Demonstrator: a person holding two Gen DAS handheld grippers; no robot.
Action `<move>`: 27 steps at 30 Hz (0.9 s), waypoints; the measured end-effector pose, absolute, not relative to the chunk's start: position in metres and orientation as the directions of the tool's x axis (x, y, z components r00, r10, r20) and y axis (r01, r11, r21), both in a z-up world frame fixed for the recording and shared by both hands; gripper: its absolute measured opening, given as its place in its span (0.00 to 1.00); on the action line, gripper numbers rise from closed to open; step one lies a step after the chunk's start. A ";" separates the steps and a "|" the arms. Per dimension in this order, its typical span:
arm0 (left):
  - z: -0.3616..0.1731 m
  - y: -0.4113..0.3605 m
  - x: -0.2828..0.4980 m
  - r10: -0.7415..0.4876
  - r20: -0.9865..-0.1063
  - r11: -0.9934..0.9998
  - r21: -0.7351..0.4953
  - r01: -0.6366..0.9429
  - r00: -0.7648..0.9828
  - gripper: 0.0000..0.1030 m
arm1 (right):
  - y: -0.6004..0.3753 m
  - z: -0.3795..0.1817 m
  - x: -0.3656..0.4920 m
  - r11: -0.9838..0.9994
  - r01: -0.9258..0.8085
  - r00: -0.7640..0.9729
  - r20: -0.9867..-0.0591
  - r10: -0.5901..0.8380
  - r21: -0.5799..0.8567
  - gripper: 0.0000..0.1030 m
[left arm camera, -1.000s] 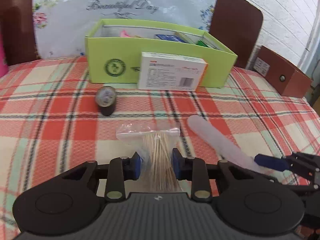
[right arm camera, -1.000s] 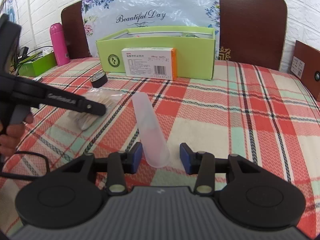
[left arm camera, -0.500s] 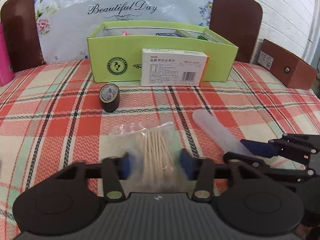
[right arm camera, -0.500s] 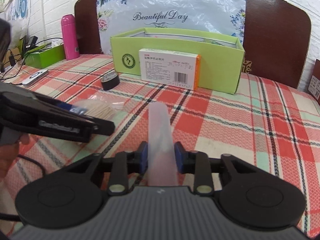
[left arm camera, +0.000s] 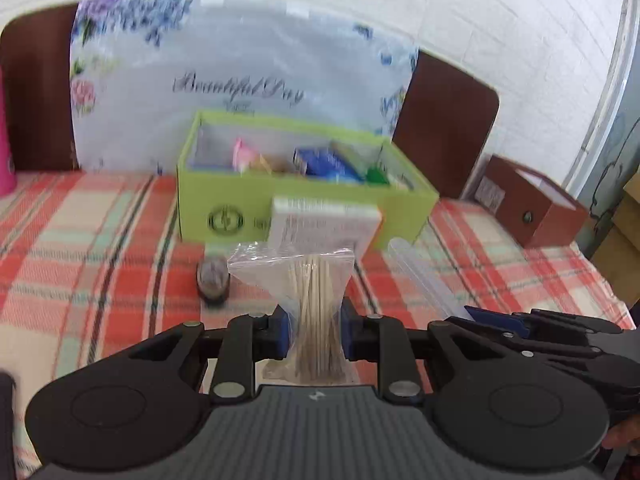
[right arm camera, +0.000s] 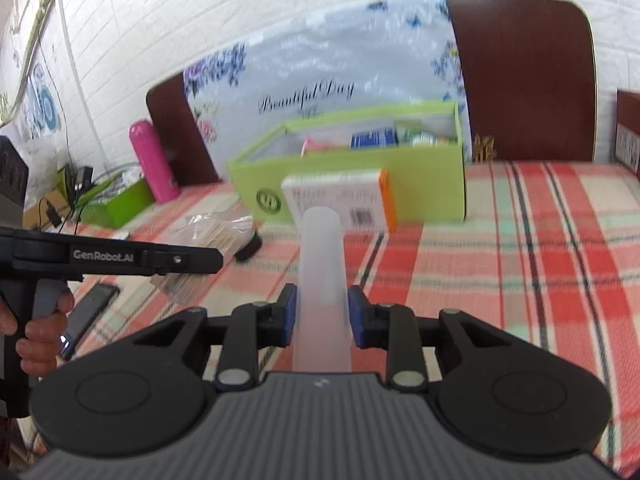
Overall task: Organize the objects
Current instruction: 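Carry toothpick bag and clear tube into the lime-green box and open both grippers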
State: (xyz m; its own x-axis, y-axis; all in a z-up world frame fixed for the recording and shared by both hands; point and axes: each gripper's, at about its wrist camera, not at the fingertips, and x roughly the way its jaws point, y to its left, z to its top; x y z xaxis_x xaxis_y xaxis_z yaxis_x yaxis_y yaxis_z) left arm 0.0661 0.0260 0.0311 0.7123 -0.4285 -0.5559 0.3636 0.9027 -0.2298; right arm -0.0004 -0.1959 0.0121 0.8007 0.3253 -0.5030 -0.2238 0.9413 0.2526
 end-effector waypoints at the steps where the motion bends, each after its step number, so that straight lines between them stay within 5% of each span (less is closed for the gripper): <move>1: 0.037 0.025 0.070 -0.428 -0.544 0.903 -0.225 0.366 0.722 0.24 | -0.197 0.017 0.005 0.943 -0.223 0.810 -0.492 0.320 0.246 0.26; 8: 0.073 0.015 0.120 -0.400 -0.470 0.916 -0.189 0.353 0.787 0.24 | -0.193 0.049 0.053 0.959 -0.221 0.866 -0.415 0.277 0.179 0.26; 22: 0.073 0.008 0.222 -0.339 -0.478 0.940 -0.156 0.302 0.810 0.24 | -0.163 0.061 0.179 0.972 -0.225 0.909 -0.345 0.233 0.064 0.26; 23: 0.069 0.008 0.226 -0.332 -0.473 0.943 -0.147 0.298 0.816 0.27 | -0.161 0.058 0.187 0.971 -0.235 0.906 -0.350 0.239 0.055 0.26; 25: 0.057 0.010 0.230 -0.326 -0.485 0.945 -0.140 0.296 0.811 0.56 | -0.156 0.044 0.200 0.965 -0.260 0.894 -0.370 0.252 0.030 0.31; 26: 0.052 0.012 0.229 -0.314 -0.499 0.949 -0.142 0.281 0.808 0.74 | -0.154 0.037 0.203 0.968 -0.252 0.894 -0.382 0.236 0.009 0.45; 27: 0.047 0.014 0.226 -0.306 -0.499 0.952 -0.146 0.269 0.811 0.74 | -0.152 0.029 0.202 0.972 -0.234 0.900 -0.382 0.209 -0.020 0.51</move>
